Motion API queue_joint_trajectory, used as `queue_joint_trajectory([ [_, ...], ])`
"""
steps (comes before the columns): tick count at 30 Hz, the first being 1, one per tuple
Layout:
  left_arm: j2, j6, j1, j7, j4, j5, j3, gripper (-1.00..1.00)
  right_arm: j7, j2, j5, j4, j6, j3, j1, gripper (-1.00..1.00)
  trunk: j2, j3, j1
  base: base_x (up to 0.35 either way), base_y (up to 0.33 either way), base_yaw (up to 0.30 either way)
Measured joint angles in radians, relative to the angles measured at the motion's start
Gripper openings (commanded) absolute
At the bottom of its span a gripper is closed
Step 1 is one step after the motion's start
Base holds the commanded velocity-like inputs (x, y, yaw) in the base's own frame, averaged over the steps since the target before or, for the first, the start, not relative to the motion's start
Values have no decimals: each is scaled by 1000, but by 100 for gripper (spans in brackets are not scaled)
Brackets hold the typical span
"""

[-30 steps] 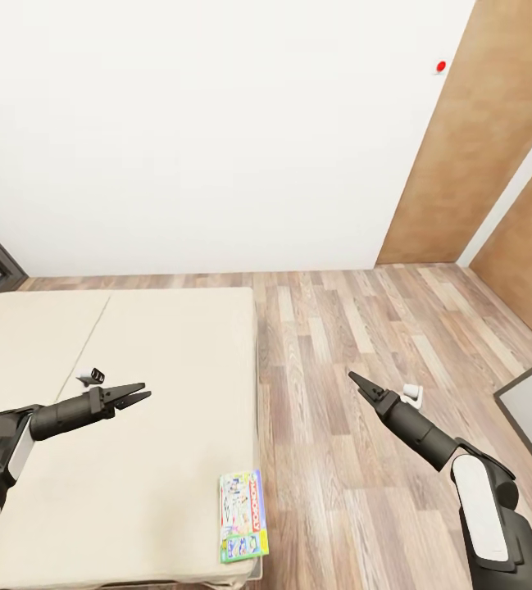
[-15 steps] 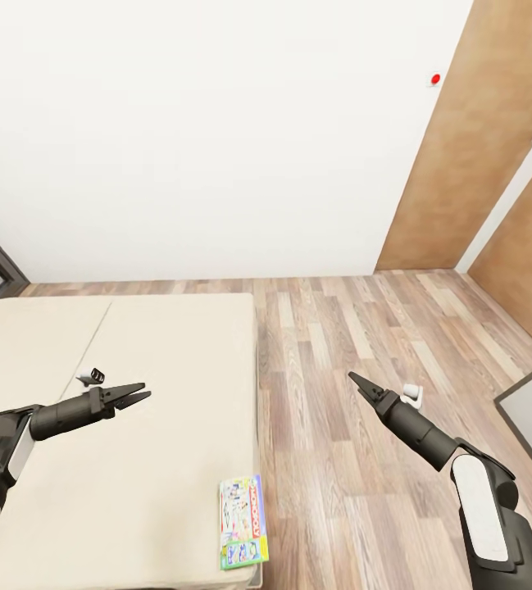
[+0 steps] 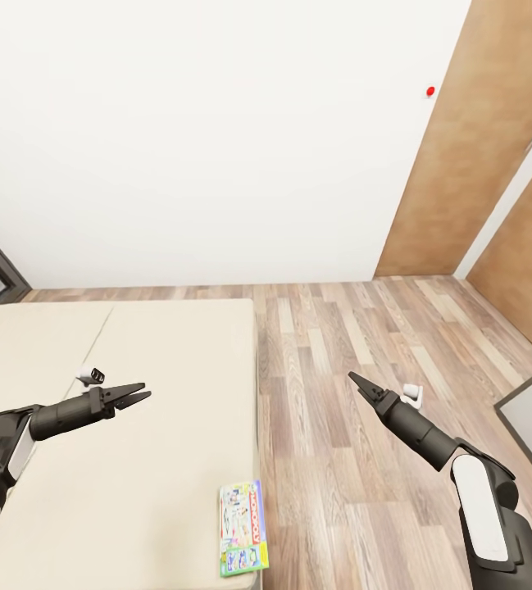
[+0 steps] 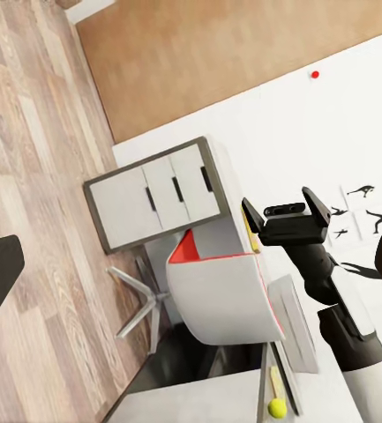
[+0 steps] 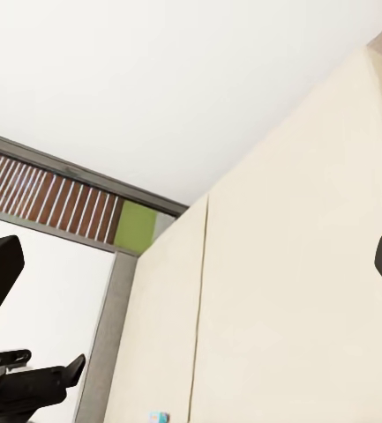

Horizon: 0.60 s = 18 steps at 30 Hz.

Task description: Put all the toys in the child's room - the three board games (two on the bed and one on the table), the two jigsaw puzzles on the table, and the tennis ball on the table - inside the toy box on the table in the child's room.

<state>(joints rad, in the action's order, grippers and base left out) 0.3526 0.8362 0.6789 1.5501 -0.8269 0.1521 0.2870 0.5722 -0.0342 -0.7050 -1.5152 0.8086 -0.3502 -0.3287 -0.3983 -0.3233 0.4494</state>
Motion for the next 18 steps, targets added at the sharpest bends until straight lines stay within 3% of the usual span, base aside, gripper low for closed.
queue_joint_trajectory([
  [18, 0, 0, 0, -1, 0, 0, -1, 100, 0, 0, 0, 0, -1, 0, 0, 100, 0, 30, 0, 0, 0, 0],
])
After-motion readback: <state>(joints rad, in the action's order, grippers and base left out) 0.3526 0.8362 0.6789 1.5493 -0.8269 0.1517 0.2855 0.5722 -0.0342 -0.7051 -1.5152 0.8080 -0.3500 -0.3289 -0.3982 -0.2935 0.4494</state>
